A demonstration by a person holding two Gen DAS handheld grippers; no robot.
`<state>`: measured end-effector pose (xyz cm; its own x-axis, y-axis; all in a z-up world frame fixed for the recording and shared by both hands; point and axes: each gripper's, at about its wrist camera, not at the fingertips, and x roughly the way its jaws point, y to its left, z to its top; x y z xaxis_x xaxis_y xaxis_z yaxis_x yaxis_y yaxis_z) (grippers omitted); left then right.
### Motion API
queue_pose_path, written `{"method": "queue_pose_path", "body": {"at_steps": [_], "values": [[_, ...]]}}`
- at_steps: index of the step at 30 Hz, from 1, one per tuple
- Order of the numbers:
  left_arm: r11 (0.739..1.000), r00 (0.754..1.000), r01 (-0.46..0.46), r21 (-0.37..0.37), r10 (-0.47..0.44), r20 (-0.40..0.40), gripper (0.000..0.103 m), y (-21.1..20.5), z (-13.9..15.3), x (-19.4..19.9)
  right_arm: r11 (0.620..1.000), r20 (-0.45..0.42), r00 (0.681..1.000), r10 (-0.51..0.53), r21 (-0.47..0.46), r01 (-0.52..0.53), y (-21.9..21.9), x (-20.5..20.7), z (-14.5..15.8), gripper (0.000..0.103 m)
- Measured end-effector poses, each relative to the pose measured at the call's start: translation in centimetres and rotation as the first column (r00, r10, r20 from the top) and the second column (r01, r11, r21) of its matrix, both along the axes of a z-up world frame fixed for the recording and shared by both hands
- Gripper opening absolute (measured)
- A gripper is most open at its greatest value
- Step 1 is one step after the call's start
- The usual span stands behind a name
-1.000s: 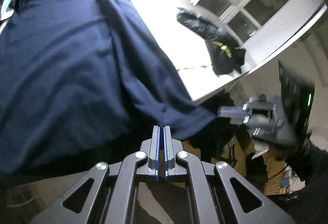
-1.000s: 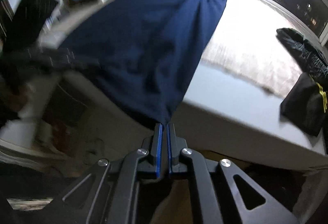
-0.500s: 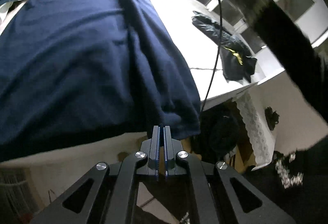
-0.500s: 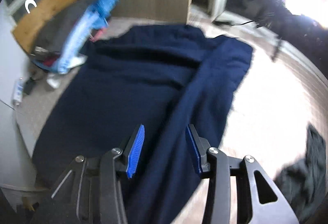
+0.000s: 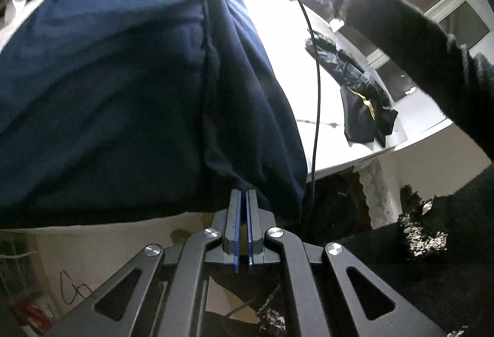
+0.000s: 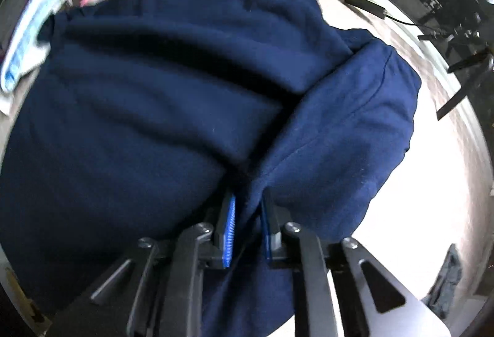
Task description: Fold clothes
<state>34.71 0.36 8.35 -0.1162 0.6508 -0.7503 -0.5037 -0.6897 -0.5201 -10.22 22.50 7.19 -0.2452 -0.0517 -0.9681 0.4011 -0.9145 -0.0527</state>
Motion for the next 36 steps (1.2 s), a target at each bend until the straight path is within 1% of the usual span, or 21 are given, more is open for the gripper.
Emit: {"method": "queue_pose_path", "body": {"at_steps": [1, 2, 4, 5, 6, 7, 8, 9, 11, 13, 15, 16, 17, 20, 23, 25, 26, 28, 31, 33, 36], "values": [[1.0, 1.0, -0.012, 0.009, 0.012, -0.018, 0.002, -0.4, 0.8, 0.3, 0.998, -0.001, 1.0, -0.023, -0.063, 0.023, 0.7, 0.0, 0.6, 0.012], [1.0, 0.999, -0.024, 0.016, 0.025, -0.038, 0.002, -0.8, 1.5, 0.6, 0.987, 0.005, 0.999, -0.054, -0.152, 0.055, 1.7, 0.0, 1.1, 0.012], [0.999, 0.997, -0.051, 0.006, 0.051, -0.059, 0.002, -1.6, 1.9, 1.0, 0.929, 0.036, 0.993, -0.116, -0.35, 0.121, 3.9, -0.1, 1.9, 0.012], [0.998, 0.996, -0.066, -0.009, 0.066, -0.058, 0.002, -2.0, 1.6, 0.9, 0.907, 0.056, 0.991, -0.123, -0.398, 0.135, 4.2, -0.3, 1.5, 0.015], [0.996, 0.996, -0.081, -0.023, 0.08, -0.04, 0.003, -2.4, 0.9, 0.7, 0.895, 0.079, 0.989, -0.123, -0.423, 0.145, 4.3, -0.4, 1.0, 0.018], [0.995, 0.996, -0.094, -0.036, 0.094, -0.002, 0.002, -2.7, -0.1, 0.4, 0.906, 0.105, 0.987, -0.123, -0.393, 0.155, 4.0, -0.6, 0.3, 0.023], [0.993, 0.994, -0.1, -0.054, 0.102, 0.026, 0.003, -2.9, -0.8, 0.2, 0.926, 0.114, 0.986, -0.12, -0.345, 0.152, 3.4, -0.6, 0.1, 0.023], [0.992, 0.994, -0.101, -0.078, 0.104, 0.042, 0.003, -3.0, -1.3, 0.1, 0.936, 0.099, 0.989, -0.108, -0.326, 0.135, 3.0, -0.3, 0.4, 0.023], [0.992, 0.995, -0.088, -0.086, 0.092, 0.044, 0.004, -3.3, -1.2, 0.3, 0.949, 0.007, 0.996, -0.085, -0.305, 0.083, 2.9, 1.2, 2.6, 0.023], [0.994, 0.996, -0.082, -0.077, 0.085, 0.04, 0.011, -3.7, -0.5, 0.5, 0.956, -0.068, 0.993, -0.101, -0.283, 0.078, 3.9, 2.2, 4.8, 0.023], [0.994, 0.996, -0.083, -0.077, 0.085, 0.026, 0.012, -4.2, 0.6, 0.4, 0.95, -0.12, 0.983, -0.14, -0.297, 0.099, 6.1, 3.5, 7.1, 0.023], [0.994, 0.997, -0.081, -0.078, 0.082, 0.012, 0.012, -4.4, 1.2, 0.1, 0.942, -0.125, 0.979, -0.163, -0.315, 0.117, 7.4, 4.1, 7.9, 0.023], [0.994, 0.997, -0.076, -0.077, 0.076, -0.006, 0.015, -4.7, 2.0, -0.4, 0.937, -0.129, 0.975, -0.182, -0.324, 0.132, 8.8, 4.9, 8.7, 0.023], [0.996, 0.997, -0.057, -0.073, 0.052, -0.062, 0.02, -5.2, 4.3, -2.1, 0.928, -0.14, 0.964, -0.225, -0.333, 0.168, 13.1, 8.1, 10.7, 0.023], [0.998, 0.994, -0.014, -0.066, 0.006, -0.112, 0.023, -4.9, 6.3, -4.8, 0.914, -0.157, 0.954, -0.257, -0.359, 0.188, 16.1, 12.2, 12.7, 0.023], [0.997, 0.989, 0.034, -0.072, -0.044, -0.139, 0.023, -3.9, 7.1, -6.7, 0.899, -0.157, 0.946, -0.282, -0.388, 0.204, 17.6, 14.5, 14.2, 0.023], [0.995, 0.988, 0.052, -0.086, -0.064, -0.143, 0.024, -2.9, 6.9, -7.8, 0.892, -0.156, 0.945, -0.289, -0.403, 0.206, 18.3, 15.5, 15.1, 0.023], [0.991, 0.987, 0.071, -0.112, -0.086, -0.136, 0.028, -0.4, 5.6, -9.8, 0.886, -0.172, 0.939, -0.298, -0.415, 0.206, 18.6, 16.4, 16.2, 0.023], [0.983, 0.985, 0.099, -0.152, -0.119, -0.123, 0.028, 3.2, 3.7, -13.0, 0.896, -0.205, 0.936, -0.287, -0.402, 0.187, 18.4, 15.7, 17.3, 0.023], [0.977, 0.983, 0.119, -0.178, -0.14, -0.115, 0.028, 5.7, 2.4, -15.1, 0.911, -0.196, 0.948, -0.25, -0.38, 0.161, 17.1, 14.1, 16.4, 0.023], [0.966, 0.981, 0.14, -0.217, -0.165, -0.1, 0.027, 9.0, 0.5, -17.9, 0.933, -0.165, 0.965, -0.206, -0.331, 0.142, 15.5, 10.5, 13.2, 0.023]]}}
